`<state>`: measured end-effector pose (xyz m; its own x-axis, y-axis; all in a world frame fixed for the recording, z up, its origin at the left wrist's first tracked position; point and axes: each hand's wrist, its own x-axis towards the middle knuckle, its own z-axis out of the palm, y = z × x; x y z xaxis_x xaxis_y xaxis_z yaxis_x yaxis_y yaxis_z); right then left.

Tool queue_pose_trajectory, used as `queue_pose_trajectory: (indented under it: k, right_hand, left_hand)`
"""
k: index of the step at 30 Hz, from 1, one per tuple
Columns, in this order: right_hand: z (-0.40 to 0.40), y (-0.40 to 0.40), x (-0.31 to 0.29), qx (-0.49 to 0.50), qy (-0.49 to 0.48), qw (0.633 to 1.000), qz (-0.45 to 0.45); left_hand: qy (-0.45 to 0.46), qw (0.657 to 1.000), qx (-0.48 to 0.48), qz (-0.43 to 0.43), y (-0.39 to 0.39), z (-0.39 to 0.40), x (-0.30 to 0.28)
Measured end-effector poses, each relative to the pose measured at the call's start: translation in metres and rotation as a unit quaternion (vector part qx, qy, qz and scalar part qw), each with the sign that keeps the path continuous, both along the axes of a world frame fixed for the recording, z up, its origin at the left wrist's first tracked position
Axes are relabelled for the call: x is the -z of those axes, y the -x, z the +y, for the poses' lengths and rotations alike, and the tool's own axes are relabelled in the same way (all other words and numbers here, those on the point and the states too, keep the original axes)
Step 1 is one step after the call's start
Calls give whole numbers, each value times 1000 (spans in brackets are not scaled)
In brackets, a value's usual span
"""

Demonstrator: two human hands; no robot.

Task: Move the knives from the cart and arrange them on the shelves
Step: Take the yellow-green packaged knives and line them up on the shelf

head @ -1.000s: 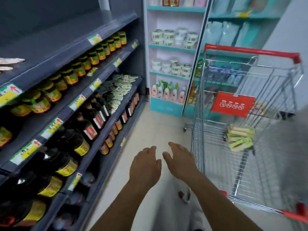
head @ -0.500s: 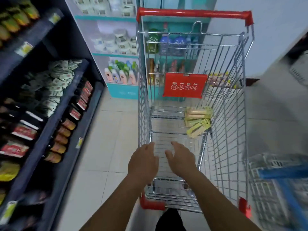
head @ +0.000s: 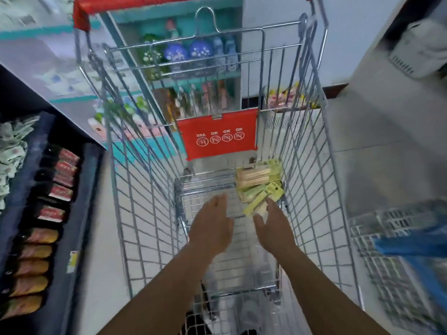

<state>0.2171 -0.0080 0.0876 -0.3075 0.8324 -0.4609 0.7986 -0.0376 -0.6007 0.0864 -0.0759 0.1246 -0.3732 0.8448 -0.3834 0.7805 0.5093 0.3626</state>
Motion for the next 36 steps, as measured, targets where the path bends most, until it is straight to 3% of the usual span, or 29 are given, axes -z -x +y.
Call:
queue_pose_trajectory:
  k: [11, 18, 26, 32, 36]
  right_hand:
    - [44, 27, 111, 152, 32, 987, -44]
    - [62, 50, 160, 267, 54, 957, -98]
    - [64, 71, 192, 360, 53, 923, -128]
    - [63, 61, 185, 407, 58, 911, -35]
    - [59, 59, 179, 495, 42, 868, 5]
  left_hand:
    - [6, 986, 160, 36, 47, 129, 113]
    - [-17, 967, 245, 61, 62, 176, 164]
    - [-31, 969, 239, 59, 62, 183, 187]
    - [4, 984, 176, -38, 67, 172, 188]
    - [0, 985, 169, -45, 70, 168, 190]
